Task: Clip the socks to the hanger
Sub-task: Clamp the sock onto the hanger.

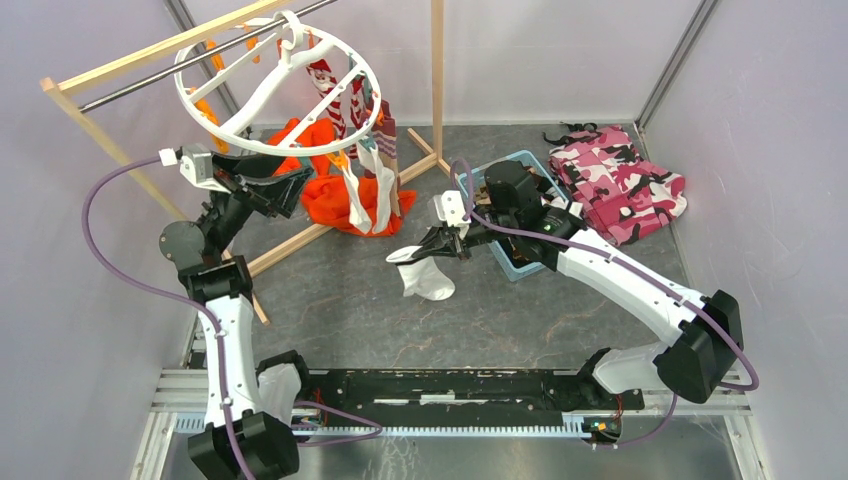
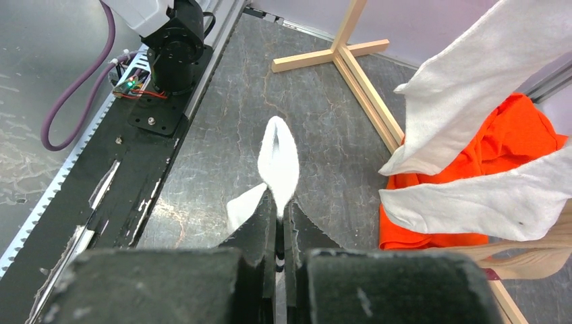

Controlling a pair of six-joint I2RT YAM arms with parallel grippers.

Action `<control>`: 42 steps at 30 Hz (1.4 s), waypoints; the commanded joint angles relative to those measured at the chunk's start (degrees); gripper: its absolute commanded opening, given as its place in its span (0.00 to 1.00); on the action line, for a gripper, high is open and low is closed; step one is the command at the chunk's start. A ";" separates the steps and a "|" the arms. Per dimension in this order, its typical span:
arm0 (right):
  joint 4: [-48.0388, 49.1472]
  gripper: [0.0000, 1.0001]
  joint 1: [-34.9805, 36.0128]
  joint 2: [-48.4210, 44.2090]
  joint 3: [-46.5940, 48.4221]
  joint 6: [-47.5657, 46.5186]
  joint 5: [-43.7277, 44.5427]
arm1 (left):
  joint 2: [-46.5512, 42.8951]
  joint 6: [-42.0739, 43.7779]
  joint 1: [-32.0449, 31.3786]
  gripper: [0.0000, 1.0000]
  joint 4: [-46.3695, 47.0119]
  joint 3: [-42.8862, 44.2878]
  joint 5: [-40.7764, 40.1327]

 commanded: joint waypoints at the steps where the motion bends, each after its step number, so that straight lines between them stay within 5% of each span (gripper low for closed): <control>1: 2.08 0.00 0.22 0.12 3.03 0.96 -1.18 | 0.21 -2.04 -0.69 0.87 2.17 2.31 -1.71; 17: 2.17 0.00 0.42 0.17 3.17 1.14 -1.26 | 0.96 1.45 -4.32 0.82 -0.48 2.90 -5.66; 28: 1.99 0.00 0.47 0.12 3.31 1.05 -1.26 | 1.26 2.37 -5.07 0.63 -1.73 3.30 -6.54; 37: 1.69 0.00 0.66 0.30 3.88 0.87 -1.26 | 1.36 2.07 -5.29 0.63 -1.79 3.83 -7.41; 42: 1.50 0.00 0.82 0.42 4.11 0.98 -1.44 | 1.18 1.81 -5.64 0.49 -1.79 3.66 -7.75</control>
